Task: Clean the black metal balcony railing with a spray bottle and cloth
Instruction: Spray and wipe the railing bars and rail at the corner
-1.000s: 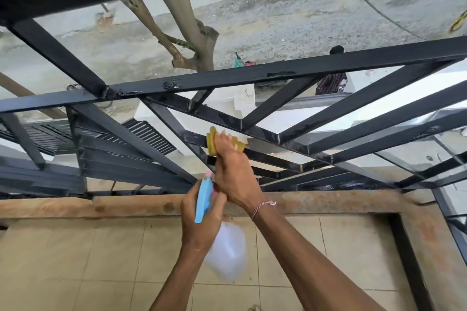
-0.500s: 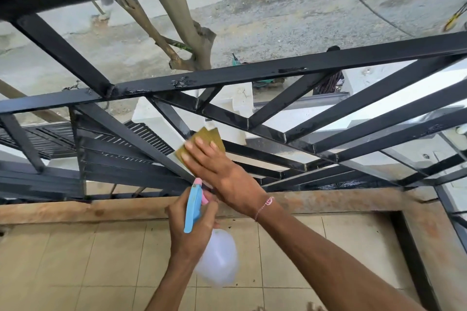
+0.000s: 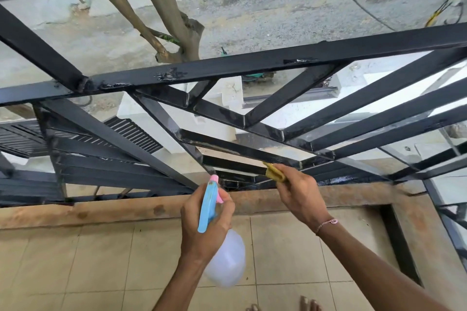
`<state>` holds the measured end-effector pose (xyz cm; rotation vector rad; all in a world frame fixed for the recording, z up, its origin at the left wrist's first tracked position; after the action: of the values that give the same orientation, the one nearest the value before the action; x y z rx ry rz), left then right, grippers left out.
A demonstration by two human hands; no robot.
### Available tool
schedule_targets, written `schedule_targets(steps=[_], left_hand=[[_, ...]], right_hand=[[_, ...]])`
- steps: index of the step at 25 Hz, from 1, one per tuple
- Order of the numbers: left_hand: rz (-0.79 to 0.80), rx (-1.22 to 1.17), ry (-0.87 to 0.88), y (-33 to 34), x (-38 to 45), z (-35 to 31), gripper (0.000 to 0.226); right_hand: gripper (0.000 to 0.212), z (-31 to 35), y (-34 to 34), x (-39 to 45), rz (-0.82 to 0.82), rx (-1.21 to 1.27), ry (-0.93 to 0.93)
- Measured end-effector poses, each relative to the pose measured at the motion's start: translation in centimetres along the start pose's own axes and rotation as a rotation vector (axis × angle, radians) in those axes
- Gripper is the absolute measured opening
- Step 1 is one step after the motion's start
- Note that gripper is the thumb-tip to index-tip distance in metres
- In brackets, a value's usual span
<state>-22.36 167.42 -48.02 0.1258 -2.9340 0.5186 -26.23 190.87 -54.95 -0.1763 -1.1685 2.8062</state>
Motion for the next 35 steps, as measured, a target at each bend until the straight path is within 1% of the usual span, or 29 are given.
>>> schedule_targets(steps=[2, 3, 4, 6, 8, 10, 11, 12, 15, 17, 19, 20, 21, 23, 25, 26, 27, 28, 29, 31, 33, 34, 35], left_hand=[[0.022, -0.003, 0.002, 0.7, 0.2, -0.2, 0.021], [0.038, -0.005, 0.008, 1.2, 0.2, -0.3, 0.02], [0.055, -0.003, 0.022, 1.6, 0.2, -0.6, 0.019], [0.079, 0.002, 0.046, 2.5, 0.0, -1.0, 0.018], [0.077, -0.005, 0.037, 2.8, -0.2, -0.9, 0.017], [0.071, 0.008, 0.008, 2.7, -0.5, -0.6, 0.016], [0.075, 0.007, 0.007, 2.7, -0.7, -0.6, 0.015], [0.08, 0.004, 0.013, 2.5, -0.9, -0.7, 0.015], [0.079, 0.027, 0.023, 1.9, -1.2, -0.6, 0.013], [0.048, 0.04, 0.002, 1.1, -1.3, -0.3, 0.016], [0.022, 0.055, -0.027, 0.5, -1.3, 0.1, 0.02], [0.018, 0.058, -0.044, 0.3, -1.3, 0.2, 0.018], [0.01, 0.064, -0.058, 0.0, -1.3, 0.2, 0.015], [-0.007, 0.06, -0.077, -0.6, -1.4, 0.0, 0.009], [-0.023, 0.055, -0.094, -1.5, -1.3, -0.4, 0.01], [-0.034, 0.059, -0.121, -2.1, -1.4, 0.0, 0.011], [-0.048, 0.055, -0.161, -2.6, -1.6, 0.3, 0.017], [-0.055, 0.052, -0.193, -3.1, -1.8, 0.6, 0.025], [-0.063, 0.036, -0.199, -3.5, -2.0, 0.6, 0.027], [-0.064, 0.004, -0.187, -4.0, -2.2, 0.5, 0.015], [-0.083, 0.01, -0.215, -4.5, -2.5, 1.7, 0.02], [-0.091, 0.003, -0.249, -4.6, -2.7, 2.5, 0.015], [-0.095, -0.026, -0.3, -4.4, -2.9, 3.4, 0.019]], right_hand=[[0.032, -1.1, -2.7, 0.1, -0.096, 0.103, 0.107], [0.031, -1.6, -3.6, 0.0, -0.142, 0.108, 0.141], [0.035, -1.7, -3.8, 0.0, -0.177, 0.067, 0.135], [0.052, -1.5, -2.5, -0.1, -0.195, -0.148, 0.046], [0.069, -2.6, -0.2, 0.5, -0.167, -0.378, -0.026], [0.082, -4.5, 2.1, 1.3, -0.049, -0.547, 0.039], [0.082, -5.0, 3.0, 1.2, 0.012, -0.573, 0.102], [0.078, -5.4, 3.5, 1.1, 0.041, -0.547, 0.171], [0.065, -4.1, 4.0, 1.2, 0.107, -0.197, 0.412], [0.058, -2.3, 3.7, 1.8, 0.11, -0.067, 0.447], [0.044, 0.8, 3.2, 1.8, 0.097, 0.011, 0.392], [0.035, 3.5, 2.7, 1.6, 0.094, 0.054, 0.341], [0.031, 6.6, 2.3, 1.1, 0.089, 0.101, 0.275], [0.041, 13.4, 1.3, 0.3, 0.046, 0.208, 0.09], [0.04, 19.8, 0.7, -0.1, 0.047, 0.318, -0.041], [0.036, 22.1, 0.8, -0.1, 0.071, 0.375, -0.051], [0.032, 23.6, 0.8, 0.1, 0.093, 0.444, -0.027], [0.03, 24.4, 0.8, 0.2, 0.099, 0.524, 0.02], [0.028, 24.8, 0.8, 0.2, 0.097, 0.623, 0.063], [0.032, 25.1, 0.7, -0.3, 0.051, 0.809, 0.097], [0.039, 25.5, 0.0, -1.1, -0.012, 0.961, 0.084], [0.035, 25.9, -0.3, -1.2, -0.022, 1.037, 0.069], [0.028, 26.3, -0.4, -1.2, -0.022, 1.092, 0.05]])
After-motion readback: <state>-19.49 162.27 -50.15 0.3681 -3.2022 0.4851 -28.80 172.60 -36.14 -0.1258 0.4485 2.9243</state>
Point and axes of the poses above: each hand's wrist, its own x-axis towards the middle knuckle, its own y-axis out of the palm, z = x × y, the point moved 10 cm from there along x, towards the middle knuckle, and after that the axes turned 14 degrees about y, right-handed, at the moved point
